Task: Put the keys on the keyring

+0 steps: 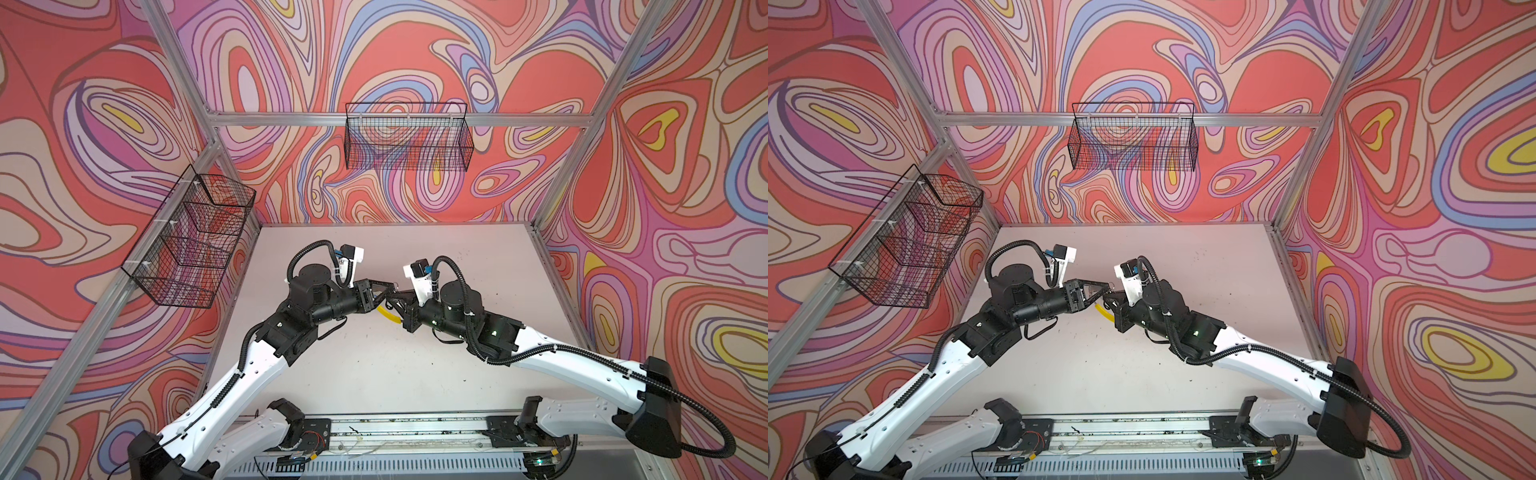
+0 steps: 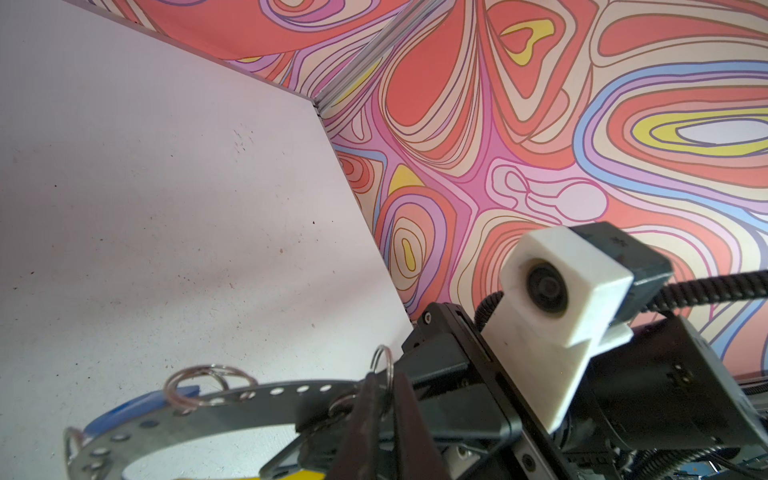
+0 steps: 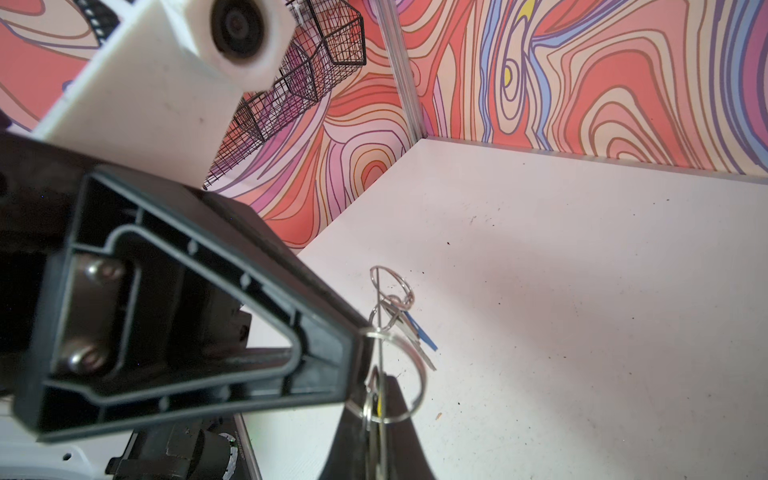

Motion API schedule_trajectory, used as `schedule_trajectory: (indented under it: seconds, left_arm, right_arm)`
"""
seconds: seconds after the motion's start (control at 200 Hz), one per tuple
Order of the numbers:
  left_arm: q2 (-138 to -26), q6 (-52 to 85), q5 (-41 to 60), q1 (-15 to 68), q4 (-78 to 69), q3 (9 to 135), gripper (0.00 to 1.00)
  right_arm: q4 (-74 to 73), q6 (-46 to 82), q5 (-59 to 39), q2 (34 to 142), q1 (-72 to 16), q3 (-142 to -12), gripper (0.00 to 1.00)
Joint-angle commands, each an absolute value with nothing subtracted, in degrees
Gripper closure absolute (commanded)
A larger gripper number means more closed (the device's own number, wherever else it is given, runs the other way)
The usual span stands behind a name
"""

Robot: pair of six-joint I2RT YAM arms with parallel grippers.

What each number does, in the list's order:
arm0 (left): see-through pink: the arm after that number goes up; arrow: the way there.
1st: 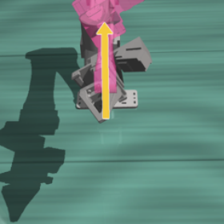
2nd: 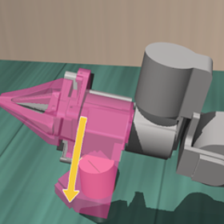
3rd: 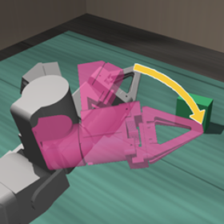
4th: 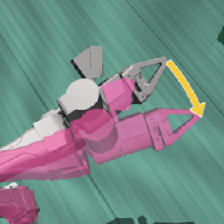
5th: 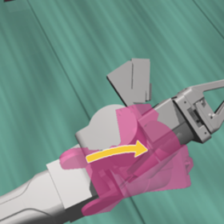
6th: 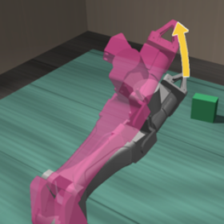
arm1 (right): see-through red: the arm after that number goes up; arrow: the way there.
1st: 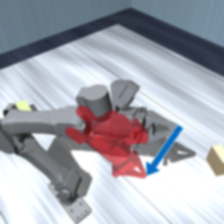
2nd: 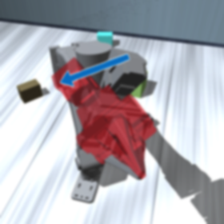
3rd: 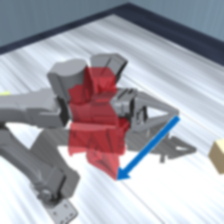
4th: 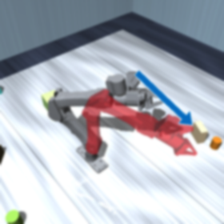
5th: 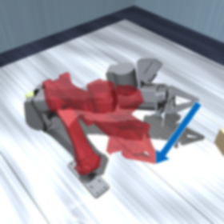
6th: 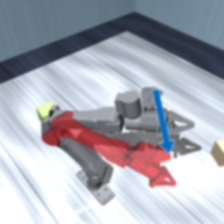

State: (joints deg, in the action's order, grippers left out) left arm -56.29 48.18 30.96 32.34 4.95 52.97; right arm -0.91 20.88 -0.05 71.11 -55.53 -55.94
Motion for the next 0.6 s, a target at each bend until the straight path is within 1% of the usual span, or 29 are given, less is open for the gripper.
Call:
schedule_trajectory:
  seconds: [0.0, 0.1, 0.25, 0.381, 0.481, 0.591]
  left_arm:
    - [-57.1, 47.2, 29.8, 32.8, 5.6, 54.8, 0.94]
    - [-57.2, 46.4, 30.3, 32.8, 6.8, 55.9, 1.00]
    - [-57.0, 40.9, 30.7, 32.8, 14.6, 60.4, 1.00]
    - [-59.2, 30.4, 33.9, 32.8, 29.4, 68.3, 1.00]
    - [-60.0, 22.2, 33.6, 32.8, 39.0, 72.9, 1.00]
    - [-59.9, 17.1, 34.8, 32.8, 43.4, 74.1, 1.00]
  right_arm:
    - [-3.2, 20.5, -0.3, 71.5, -55.7, -56.1, 1.00]
    - [-2.8, 20.1, 0.1, 71.4, -55.7, -56.3, 1.00]
    - [-0.2, 18.1, 1.0, 71.5, -55.6, -57.4, 1.00]
    - [5.1, 14.2, 0.1, 72.0, -55.7, -60.4, 1.00]
    - [7.5, 12.1, -2.8, 71.6, -55.7, -61.6, 1.00]
    - [9.0, 11.5, -6.4, 72.1, -55.6, -62.9, 1.00]
